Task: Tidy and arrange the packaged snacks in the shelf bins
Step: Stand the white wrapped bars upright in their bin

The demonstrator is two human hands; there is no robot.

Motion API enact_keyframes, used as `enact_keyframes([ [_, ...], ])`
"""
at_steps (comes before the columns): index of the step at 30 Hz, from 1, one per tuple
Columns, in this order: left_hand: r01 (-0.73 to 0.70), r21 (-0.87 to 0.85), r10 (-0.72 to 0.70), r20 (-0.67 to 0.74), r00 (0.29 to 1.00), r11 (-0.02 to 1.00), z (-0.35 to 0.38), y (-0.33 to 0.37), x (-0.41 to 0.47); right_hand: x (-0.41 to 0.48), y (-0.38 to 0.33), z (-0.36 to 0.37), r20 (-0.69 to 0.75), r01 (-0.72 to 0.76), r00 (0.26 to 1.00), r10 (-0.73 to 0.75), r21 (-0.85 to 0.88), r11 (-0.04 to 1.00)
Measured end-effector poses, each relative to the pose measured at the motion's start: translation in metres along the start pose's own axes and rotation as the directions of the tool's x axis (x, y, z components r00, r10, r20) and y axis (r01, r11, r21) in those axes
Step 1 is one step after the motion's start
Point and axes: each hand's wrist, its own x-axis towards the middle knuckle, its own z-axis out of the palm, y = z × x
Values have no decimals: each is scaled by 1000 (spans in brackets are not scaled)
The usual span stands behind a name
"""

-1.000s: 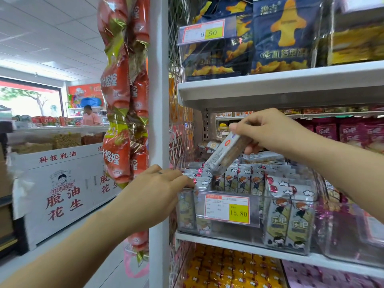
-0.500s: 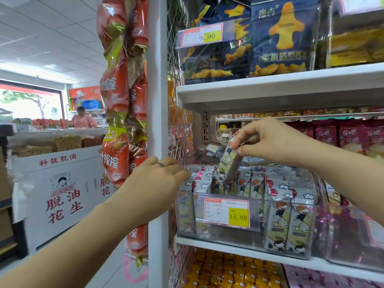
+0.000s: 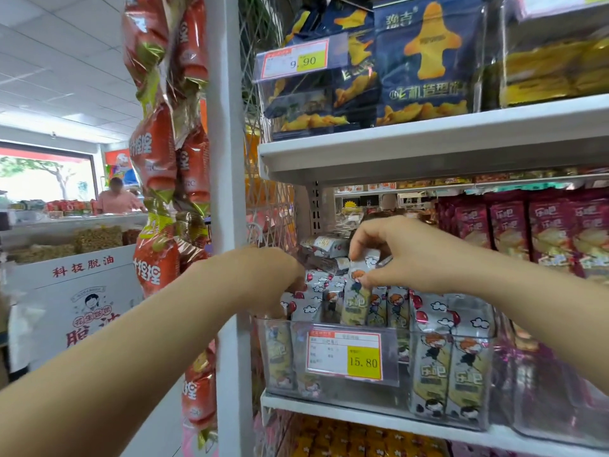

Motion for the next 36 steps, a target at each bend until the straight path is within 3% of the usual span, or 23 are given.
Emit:
enact_keyframes([
  [4,-9,-71,13,52,999,997,-6,-2,2,5,4,5,32,-21,999,21,5,1000],
  [12,-17,-99,17,-4,1000,995,0,-4,-4,28,2,24,151,10,989,2,-82,997],
  [16,-31,-286,4,-96,995,958,-5,-12,-10,32,5,39,178,42,984,-11,-172,984],
  [19,-93,-455,14,-174,985,886,-3,-12,-11,34,7,44,142,48,990,-20,-194,980],
  [23,-129,-508,11,-229,973,852,11,-6,-3,32,8,33,115,36,993,-19,-142,989],
  [26,-161,-514,23,-264,964,843,18,-1,1,37,11,21,-5,40,999,-40,-57,998],
  [29,-245,-594,37,-341,940,766,18,7,4,51,17,18,-117,28,992,-42,-120,992],
  [31,-278,-645,62,-336,940,712,18,12,6,61,21,20,-62,25,997,-40,-228,973],
  [36,-257,-629,92,-283,955,734,22,15,11,84,23,27,117,91,992,-46,-414,906],
])
